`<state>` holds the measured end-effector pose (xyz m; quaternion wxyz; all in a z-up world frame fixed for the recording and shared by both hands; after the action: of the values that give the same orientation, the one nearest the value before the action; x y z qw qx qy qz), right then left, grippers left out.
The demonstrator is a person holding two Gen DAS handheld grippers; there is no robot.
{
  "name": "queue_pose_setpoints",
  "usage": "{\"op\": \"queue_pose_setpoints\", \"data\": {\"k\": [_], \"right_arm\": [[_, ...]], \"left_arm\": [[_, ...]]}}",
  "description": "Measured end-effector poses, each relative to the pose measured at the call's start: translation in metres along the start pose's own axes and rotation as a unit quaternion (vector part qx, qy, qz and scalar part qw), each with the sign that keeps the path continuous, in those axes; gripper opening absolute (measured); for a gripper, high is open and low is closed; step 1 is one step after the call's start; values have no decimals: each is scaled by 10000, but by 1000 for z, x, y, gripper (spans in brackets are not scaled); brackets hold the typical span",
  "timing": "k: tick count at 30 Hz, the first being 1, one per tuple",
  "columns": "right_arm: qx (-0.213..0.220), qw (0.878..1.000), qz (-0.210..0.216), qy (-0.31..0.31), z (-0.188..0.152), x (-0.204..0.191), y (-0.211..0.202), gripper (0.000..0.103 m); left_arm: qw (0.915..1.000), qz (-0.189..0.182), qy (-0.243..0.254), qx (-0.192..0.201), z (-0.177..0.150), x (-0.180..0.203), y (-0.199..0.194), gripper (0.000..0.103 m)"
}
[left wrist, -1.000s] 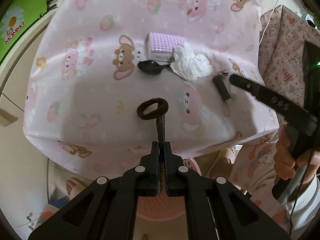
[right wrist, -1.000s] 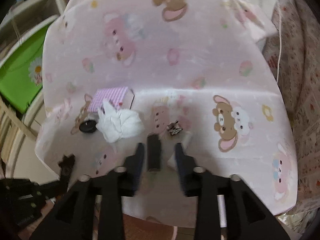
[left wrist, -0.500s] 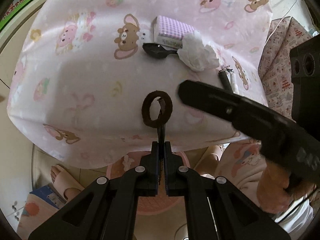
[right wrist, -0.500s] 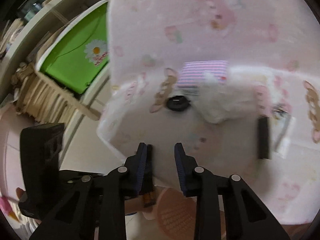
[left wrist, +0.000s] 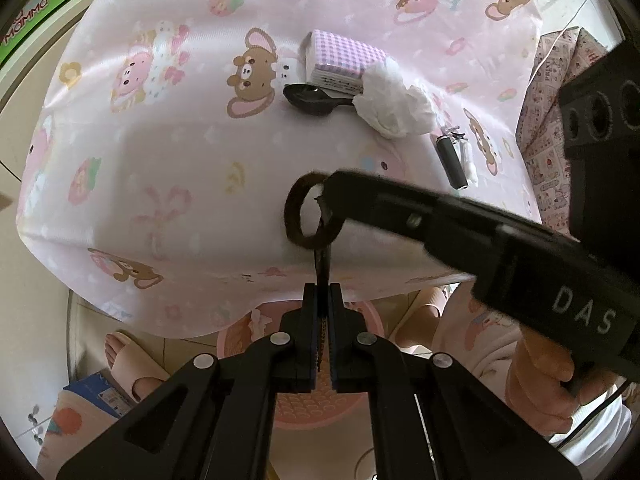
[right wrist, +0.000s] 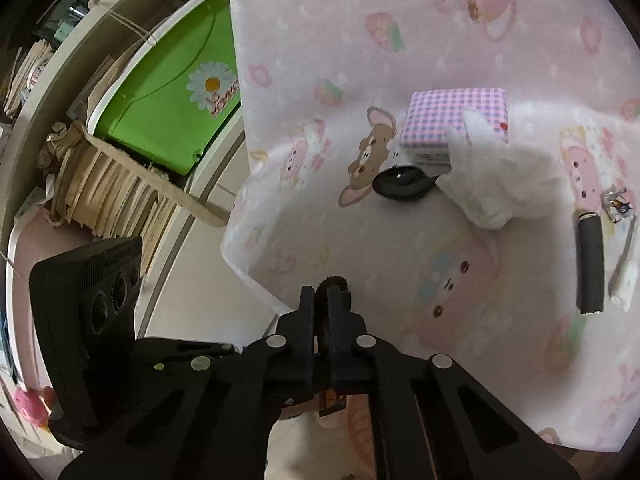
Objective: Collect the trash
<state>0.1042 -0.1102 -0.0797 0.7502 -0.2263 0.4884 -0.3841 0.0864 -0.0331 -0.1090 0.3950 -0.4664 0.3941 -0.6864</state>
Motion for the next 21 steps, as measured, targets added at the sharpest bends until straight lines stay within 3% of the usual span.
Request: {"op": "queue_pose_setpoints", "data": {"k": [8,12,16,21], "right_arm": [[543,9978,-276,262,13,16,-31,5],[764,9963,-401,57,16,18,-55,5],[664,9954,-612,-332,3,13,-69,5],[150,9939,-647,-881,-30,3,-69,5]], "left_arm": [[10000,48,58,-55,-6,4,0,3],[9999,55,101,-44,-12,7,-5,3],[9994,295,143,-106,-25,7,-7,3],[9984,388,215,-360,-48,14,3,3]]}}
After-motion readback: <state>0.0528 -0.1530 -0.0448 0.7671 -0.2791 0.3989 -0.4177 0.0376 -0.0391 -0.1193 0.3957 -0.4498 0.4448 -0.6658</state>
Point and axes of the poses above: each gripper's, at about its wrist camera, not at the fingertips, and y roughly the way its jaws point, x to its right, z to its top, the point moved 5 cm from there along y, roughly the way its jaws point
